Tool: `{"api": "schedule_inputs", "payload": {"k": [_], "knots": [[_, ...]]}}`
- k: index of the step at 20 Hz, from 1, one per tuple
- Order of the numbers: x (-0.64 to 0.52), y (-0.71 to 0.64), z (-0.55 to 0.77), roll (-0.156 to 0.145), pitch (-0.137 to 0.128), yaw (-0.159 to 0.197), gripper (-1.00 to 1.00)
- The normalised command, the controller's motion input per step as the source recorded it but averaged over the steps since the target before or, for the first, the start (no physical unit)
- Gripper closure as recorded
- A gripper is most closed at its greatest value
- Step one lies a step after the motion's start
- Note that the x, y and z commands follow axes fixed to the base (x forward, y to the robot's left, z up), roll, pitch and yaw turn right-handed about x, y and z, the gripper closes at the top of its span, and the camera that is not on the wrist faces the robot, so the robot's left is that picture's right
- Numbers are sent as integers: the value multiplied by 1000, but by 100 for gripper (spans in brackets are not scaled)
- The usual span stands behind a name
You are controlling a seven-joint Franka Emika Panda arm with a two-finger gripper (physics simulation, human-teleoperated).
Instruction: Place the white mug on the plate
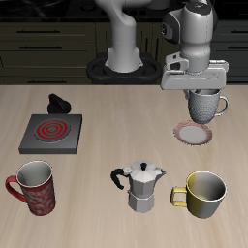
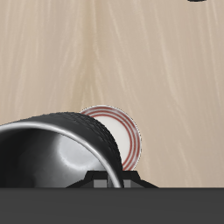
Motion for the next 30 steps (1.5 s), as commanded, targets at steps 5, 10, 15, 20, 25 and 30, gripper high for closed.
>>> {"api": "schedule_inputs", "payload": {"k": [5,10,15,20,25,30], "knots": [[33,66,-26,-16,0,1,100],[99,10,-84,-10,1,4,100],[82,-32,-250,-6,35,11,100],[-52,44,-327,5,64,-3,100],[-56,13,-140,-3,23,3,100],[-28,-76,-165,-28,46,-30,100]]}}
